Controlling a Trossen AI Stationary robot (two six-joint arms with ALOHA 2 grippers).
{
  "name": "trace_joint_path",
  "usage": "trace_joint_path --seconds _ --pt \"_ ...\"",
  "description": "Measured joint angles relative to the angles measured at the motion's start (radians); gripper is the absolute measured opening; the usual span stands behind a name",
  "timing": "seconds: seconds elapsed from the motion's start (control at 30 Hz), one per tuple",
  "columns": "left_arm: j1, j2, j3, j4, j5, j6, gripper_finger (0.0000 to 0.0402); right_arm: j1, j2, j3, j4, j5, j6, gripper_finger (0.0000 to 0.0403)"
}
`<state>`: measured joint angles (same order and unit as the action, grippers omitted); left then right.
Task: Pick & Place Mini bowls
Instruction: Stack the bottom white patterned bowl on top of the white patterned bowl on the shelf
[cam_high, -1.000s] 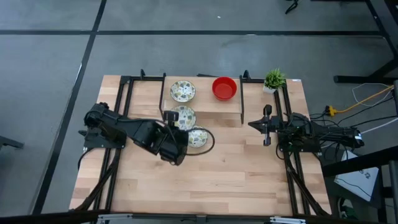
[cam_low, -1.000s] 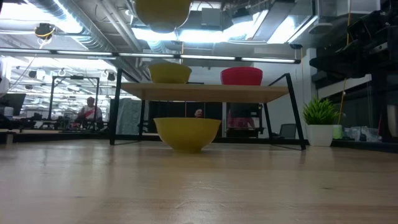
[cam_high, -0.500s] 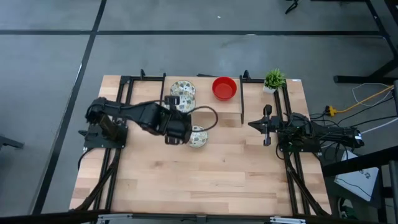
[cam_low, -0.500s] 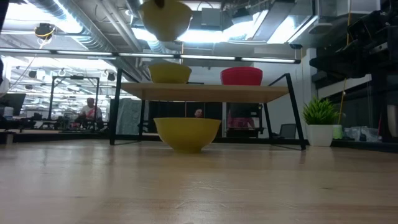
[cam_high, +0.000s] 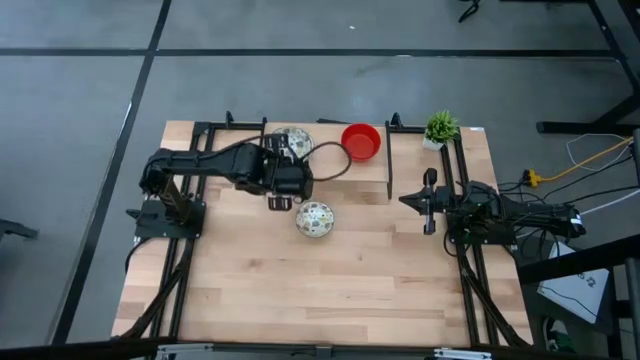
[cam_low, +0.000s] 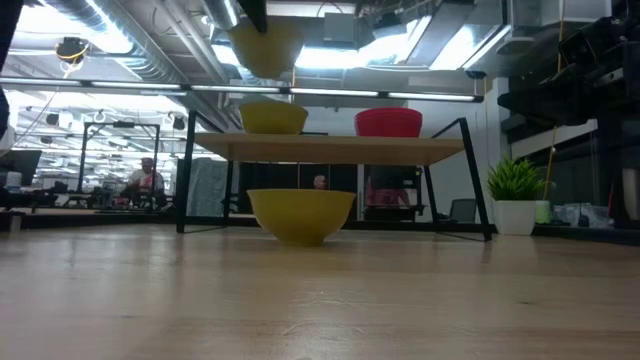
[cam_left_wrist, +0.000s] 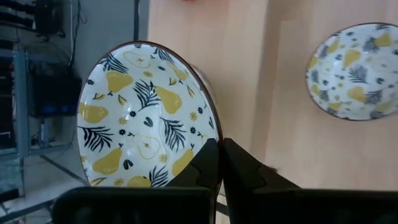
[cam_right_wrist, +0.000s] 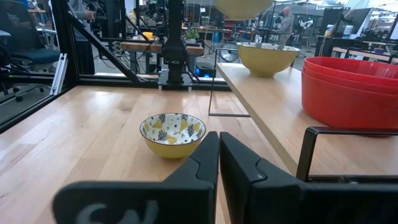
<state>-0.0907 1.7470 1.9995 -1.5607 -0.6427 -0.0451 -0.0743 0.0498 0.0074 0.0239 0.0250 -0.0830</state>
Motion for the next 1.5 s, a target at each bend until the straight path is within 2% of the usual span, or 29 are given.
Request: trace_joint_path --seconds 0.57,0.83,1.23,1.5 --pt "0.130 -0.003 0.000 0.054 0.017 0.052 0.0003 0.000 0.000 0.000 0.000 0.000 0.000 0.0017" --pt "0.160 0.007 -0.068 0.149 0.057 0.120 0.0003 0.000 0.000 0.000 0.000 0.000 0.000 0.0017" --pt "0.186 0.014 -0.068 0.144 0.069 0.122 0.0003 0.000 0.000 0.000 0.000 0.000 0.000 0.0017" --pt "0.195 0.014 -0.132 0.177 0.085 0.119 0.0003 0.000 0.000 0.000 0.000 0.000 0.000 0.0017"
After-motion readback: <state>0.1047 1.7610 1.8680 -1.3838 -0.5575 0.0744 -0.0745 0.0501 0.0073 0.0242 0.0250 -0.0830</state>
